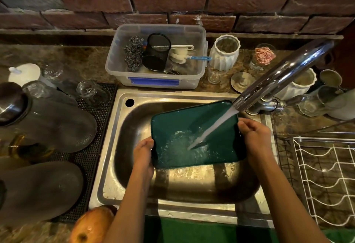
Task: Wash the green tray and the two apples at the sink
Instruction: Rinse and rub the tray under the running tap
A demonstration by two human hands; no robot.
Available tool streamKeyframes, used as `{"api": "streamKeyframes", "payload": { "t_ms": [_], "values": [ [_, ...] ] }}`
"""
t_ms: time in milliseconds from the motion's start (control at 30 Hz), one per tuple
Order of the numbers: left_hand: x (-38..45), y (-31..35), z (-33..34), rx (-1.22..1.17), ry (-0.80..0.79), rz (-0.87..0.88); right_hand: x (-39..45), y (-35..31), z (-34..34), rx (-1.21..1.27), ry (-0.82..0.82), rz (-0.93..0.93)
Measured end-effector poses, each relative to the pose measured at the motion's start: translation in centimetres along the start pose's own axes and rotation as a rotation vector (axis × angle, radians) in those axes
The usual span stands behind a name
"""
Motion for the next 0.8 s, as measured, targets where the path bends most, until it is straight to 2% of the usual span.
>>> {"api": "streamKeyframes", "payload": {
  "t_ms": [167,400,567,700,800],
  "values": [
    [-0.7,-1.5,1.0,0.016,0.003,-0.098,0.5,-2.1,-0.3,-0.101,0.019,-0.104],
    [-0.9,-1.4,0.4,0.083,0.03,-0.087,1.2,-1.2,-1.2,-0.213,0.003,-0.041],
    [-1.2,0.4,-0.5,0.11,0.059,0.025,1.8,1.9,-1.4,-0.231,0.003,0.037],
    [-2.1,2.7,-0.6,0.125,-0.009,0.18,1.9,4.9,-1.3,-0.223,-0.026,0.126],
    [-3.3,4.3,0.1,0.117,-0.064,0.23,1.9,6.6,-1.2,-0.19,-0.024,0.187]
  ]
}}
Point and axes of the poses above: each hand's wrist, its own x-axis towards the middle knuckle, its own z-axis out of the palm, y = z × x, the point moved 4 cm from there along x, towards the middle knuckle, and after that the axes turned 2 degrees about -x, right-handed, at the moved point
